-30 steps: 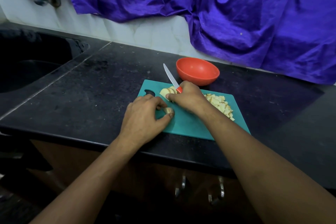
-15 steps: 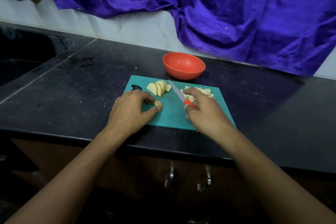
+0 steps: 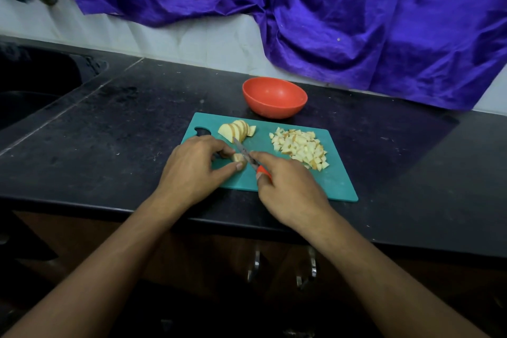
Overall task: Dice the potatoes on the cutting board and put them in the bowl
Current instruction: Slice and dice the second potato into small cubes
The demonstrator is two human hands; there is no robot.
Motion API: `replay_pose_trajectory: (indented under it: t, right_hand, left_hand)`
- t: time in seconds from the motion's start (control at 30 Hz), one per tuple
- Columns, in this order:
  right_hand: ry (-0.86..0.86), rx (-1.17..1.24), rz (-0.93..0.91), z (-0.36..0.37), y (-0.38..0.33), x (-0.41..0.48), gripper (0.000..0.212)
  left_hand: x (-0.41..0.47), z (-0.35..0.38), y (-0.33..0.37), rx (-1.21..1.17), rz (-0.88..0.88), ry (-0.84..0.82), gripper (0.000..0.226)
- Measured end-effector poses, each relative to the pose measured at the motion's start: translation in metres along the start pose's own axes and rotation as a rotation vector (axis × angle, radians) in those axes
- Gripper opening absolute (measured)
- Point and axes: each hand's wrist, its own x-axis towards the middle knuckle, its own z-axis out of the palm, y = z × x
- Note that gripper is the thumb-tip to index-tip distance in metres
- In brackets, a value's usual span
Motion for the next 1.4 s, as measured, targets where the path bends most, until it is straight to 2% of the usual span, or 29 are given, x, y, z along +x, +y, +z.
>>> replay_pose_trajectory:
  t: [0.27,0.47,0.8,0.87,1.0,1.07,1.4]
  right_hand:
    - [-0.039,-0.113,0.001,-0.008,-0.011,0.012,0.048]
    - [-0.054,-0.297,-0.061,0.004,-0.012,-0.007,0.059]
    - [-0.038,-0.344,-0.117,0.001,0.003,-0.03,0.058]
    - [-0.039,-0.255,-0.085,-0.002,0.01,-0.028,0.053]
    - [-0.075,0.215,0.091,-0.005,0.026,-0.015,0.044]
    - [-0.053,0.316,0.111,-0.008,0.029,-0.014,0.042]
    - [-0.02,0.057,0.01,-0.008,0.008,-0.01,0.046]
  left_hand:
    - [0.001,0.002,-0.002,0.001,-0.004,0.006,0.034]
    - [0.0,0.003,0.0,0.003,-0.033,0.021,0.032]
    - [-0.003,0.002,0.003,0.032,-0.023,0.03,0.035]
    - [-0.003,0.002,0.003,0.027,-0.031,0.02,0.035]
    - [-0.004,0.001,0.004,0.036,-0.031,0.019,0.036]
    - [-0.004,0.001,0.004,0.04,-0.031,0.017,0.036]
    - [-0.003,0.003,0.001,0.026,-0.019,0.03,0.039]
